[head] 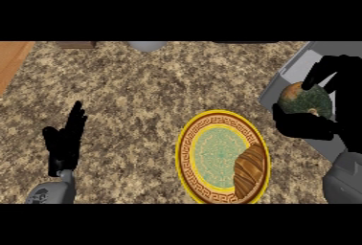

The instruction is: Pick the squash from the plate and place it in the cardboard box

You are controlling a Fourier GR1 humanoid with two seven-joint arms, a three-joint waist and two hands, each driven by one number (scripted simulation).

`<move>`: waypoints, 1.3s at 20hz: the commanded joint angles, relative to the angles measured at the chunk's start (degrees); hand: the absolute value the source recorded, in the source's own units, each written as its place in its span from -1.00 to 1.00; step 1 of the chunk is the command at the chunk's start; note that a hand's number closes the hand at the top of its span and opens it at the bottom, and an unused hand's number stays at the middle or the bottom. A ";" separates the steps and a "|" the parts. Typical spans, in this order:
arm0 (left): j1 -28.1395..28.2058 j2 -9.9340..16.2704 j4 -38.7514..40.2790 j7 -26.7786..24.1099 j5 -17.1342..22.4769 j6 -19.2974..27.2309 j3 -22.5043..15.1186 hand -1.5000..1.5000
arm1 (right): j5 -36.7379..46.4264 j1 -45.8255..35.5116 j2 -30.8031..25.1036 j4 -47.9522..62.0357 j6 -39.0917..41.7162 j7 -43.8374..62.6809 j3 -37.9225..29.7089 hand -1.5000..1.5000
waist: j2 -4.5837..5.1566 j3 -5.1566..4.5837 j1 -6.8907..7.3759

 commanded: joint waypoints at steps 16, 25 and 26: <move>-0.23 0.55 0.49 -0.94 0.41 -1.89 1.77 0.00 | -7.87 -6.65 -15.43 40.67 -20.70 -28.55 -22.86 1.00 | 0.28 0.04 0.82; -0.06 -2.15 -2.34 1.07 -1.91 -0.11 -1.61 0.00 | -6.89 -12.52 -19.42 70.32 -35.39 -37.41 -29.03 1.00 | 0.68 0.13 2.20; -2.68 -2.08 1.27 0.27 -1.86 0.40 -0.43 0.00 | -7.89 -11.32 -18.36 72.73 -37.23 -39.80 -29.44 -1.00 | 0.80 0.12 1.80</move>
